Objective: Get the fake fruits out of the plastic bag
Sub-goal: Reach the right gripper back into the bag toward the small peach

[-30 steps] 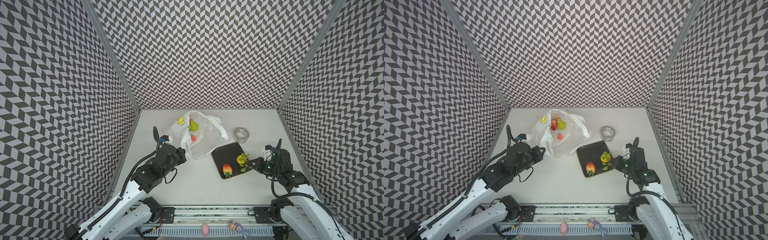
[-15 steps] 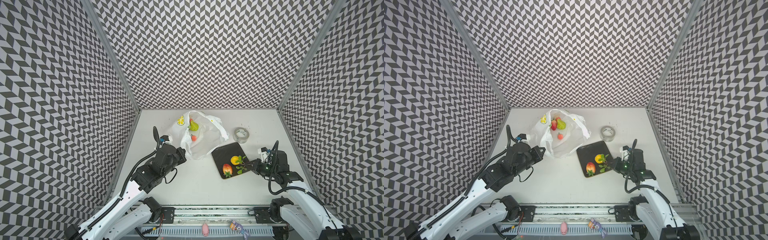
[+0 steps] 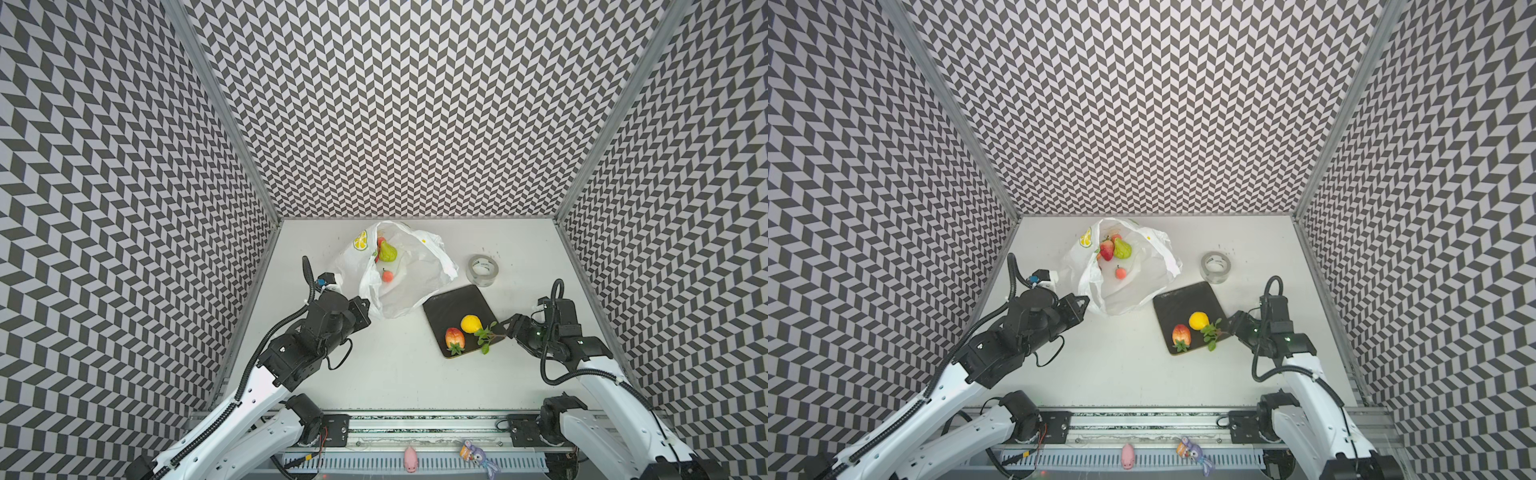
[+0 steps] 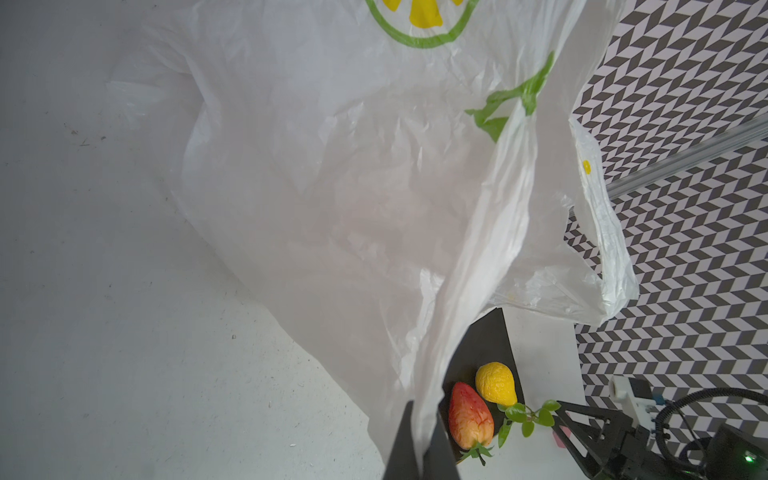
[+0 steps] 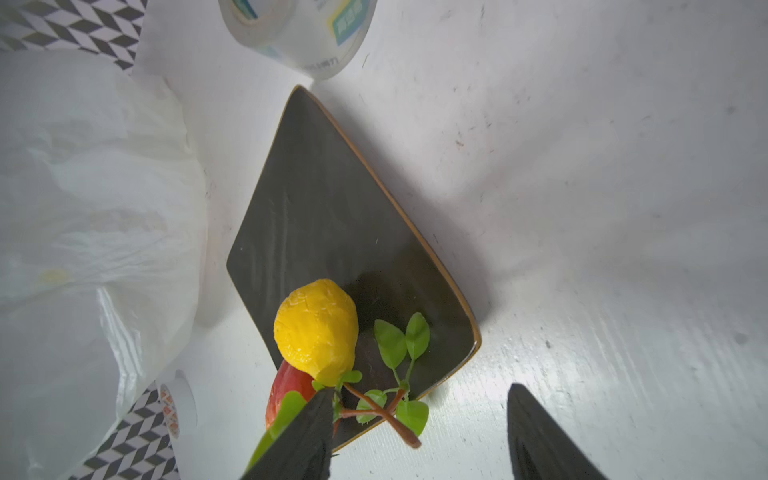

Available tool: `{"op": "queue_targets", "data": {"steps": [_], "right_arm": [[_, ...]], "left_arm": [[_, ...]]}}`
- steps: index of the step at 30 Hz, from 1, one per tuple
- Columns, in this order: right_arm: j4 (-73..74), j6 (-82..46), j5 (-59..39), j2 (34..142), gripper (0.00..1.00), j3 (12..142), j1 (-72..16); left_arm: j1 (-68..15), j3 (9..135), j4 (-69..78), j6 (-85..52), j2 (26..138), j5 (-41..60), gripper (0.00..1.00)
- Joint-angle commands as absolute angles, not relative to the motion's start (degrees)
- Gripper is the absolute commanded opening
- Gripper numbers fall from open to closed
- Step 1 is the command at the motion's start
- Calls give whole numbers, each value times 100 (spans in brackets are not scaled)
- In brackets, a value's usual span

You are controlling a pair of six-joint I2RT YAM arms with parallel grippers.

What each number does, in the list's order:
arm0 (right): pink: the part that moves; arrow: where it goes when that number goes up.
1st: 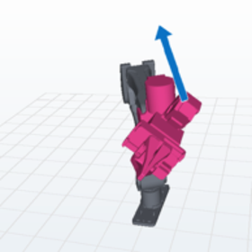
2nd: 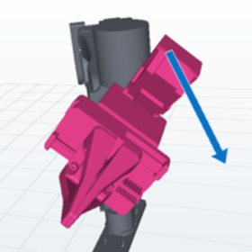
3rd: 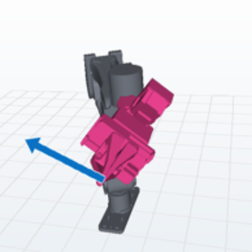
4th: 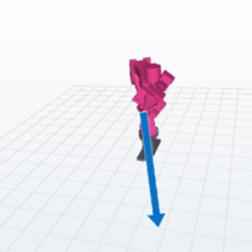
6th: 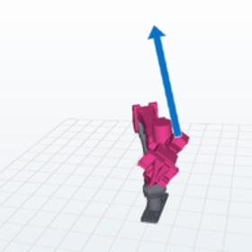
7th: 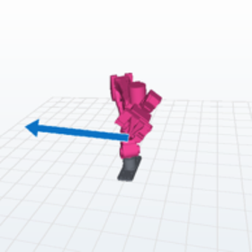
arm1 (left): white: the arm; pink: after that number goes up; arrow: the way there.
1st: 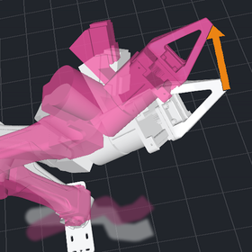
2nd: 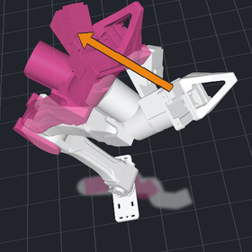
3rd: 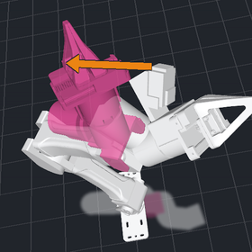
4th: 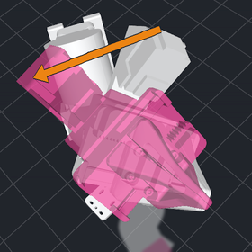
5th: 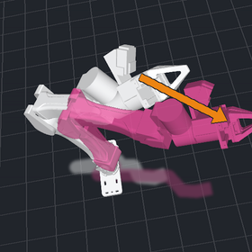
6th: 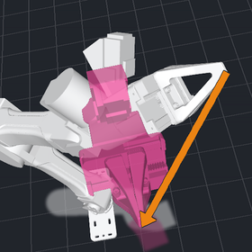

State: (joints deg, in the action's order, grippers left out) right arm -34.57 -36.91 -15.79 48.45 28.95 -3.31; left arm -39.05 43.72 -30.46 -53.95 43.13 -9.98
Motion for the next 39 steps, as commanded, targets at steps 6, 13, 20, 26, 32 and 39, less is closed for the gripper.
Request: {"op": "queue_targets", "data": {"steps": [6,13,20,26,32,39], "right_arm": [[-3664,-3600,-973,4429,55,3865,-553],[-2529,-3081,-101,5013,44,4847,-3182],[-1116,-1595,361,6297,42,5342,-5058],[-479,-1160,389,7878,41,5972,-5484],[-330,-1823,753,9517,42,6964,-5478],[-910,-2648,1496,11226,45,8451,-5415]], "left_arm": [[-3933,4299,-2918,-5397,4289,-835,0],[-3936,4309,-3016,-5365,4224,-842,0],[-3937,4229,-3180,-5536,4021,-957,0],[-3934,4216,-3364,-5566,3889,-1028,0],[-3931,4193,-3507,-5602,3860,-1046,0],[-3937,4062,-3533,-5433,3848,-952,0]]}}
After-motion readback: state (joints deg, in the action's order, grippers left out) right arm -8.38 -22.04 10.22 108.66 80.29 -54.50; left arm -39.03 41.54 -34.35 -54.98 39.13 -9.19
